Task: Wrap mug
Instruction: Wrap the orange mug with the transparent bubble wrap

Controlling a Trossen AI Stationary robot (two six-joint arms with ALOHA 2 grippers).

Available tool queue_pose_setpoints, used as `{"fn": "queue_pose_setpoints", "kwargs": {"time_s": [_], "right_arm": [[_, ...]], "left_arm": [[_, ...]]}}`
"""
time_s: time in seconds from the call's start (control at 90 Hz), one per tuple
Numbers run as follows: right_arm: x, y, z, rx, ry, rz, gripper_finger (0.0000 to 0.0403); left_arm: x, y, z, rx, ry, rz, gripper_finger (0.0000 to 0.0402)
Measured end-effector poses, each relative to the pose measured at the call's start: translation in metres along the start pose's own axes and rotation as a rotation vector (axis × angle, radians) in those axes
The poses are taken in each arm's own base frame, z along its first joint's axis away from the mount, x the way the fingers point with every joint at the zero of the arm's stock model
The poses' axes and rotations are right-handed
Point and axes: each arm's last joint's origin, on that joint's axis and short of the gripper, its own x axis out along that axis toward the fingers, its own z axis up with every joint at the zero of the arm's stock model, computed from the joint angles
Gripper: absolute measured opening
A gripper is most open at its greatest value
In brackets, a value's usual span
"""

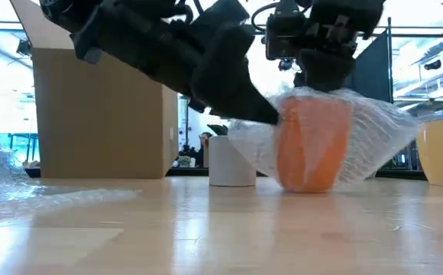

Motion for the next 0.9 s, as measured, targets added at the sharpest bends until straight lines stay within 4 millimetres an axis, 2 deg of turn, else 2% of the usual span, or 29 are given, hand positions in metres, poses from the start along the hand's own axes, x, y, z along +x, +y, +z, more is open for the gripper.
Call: {"fn": "queue_pose_setpoints", "kwargs": {"time_s": [0.2, 0.467, 0.711, 0.9], "right_arm": [[-0.001, -0.001, -0.003, 0.011, 0.058, 0.037, 0.0001], [-0.018, -0.002, 0.01, 0.0, 0.065, -0.006, 0.0018], [-0.021, -0.01, 0.018, -0.015, 0.022, -0.037, 0.002], [-0.021, -0.005, 0.022, -0.056, -0.03, -0.003, 0.0023]], "left_arm": [[0.003, -0.005, 0.02, 0.043, -0.022, -0.035, 0.0083], [0.005, -0.008, 0.047, 0.169, 0.072, -0.024, 0.0083], [0.004, -0.006, 0.047, 0.197, 0.128, -0.022, 0.0083], [-0.011, -0.007, 0.056, 0.208, 0.141, -0.036, 0.0083]]}}
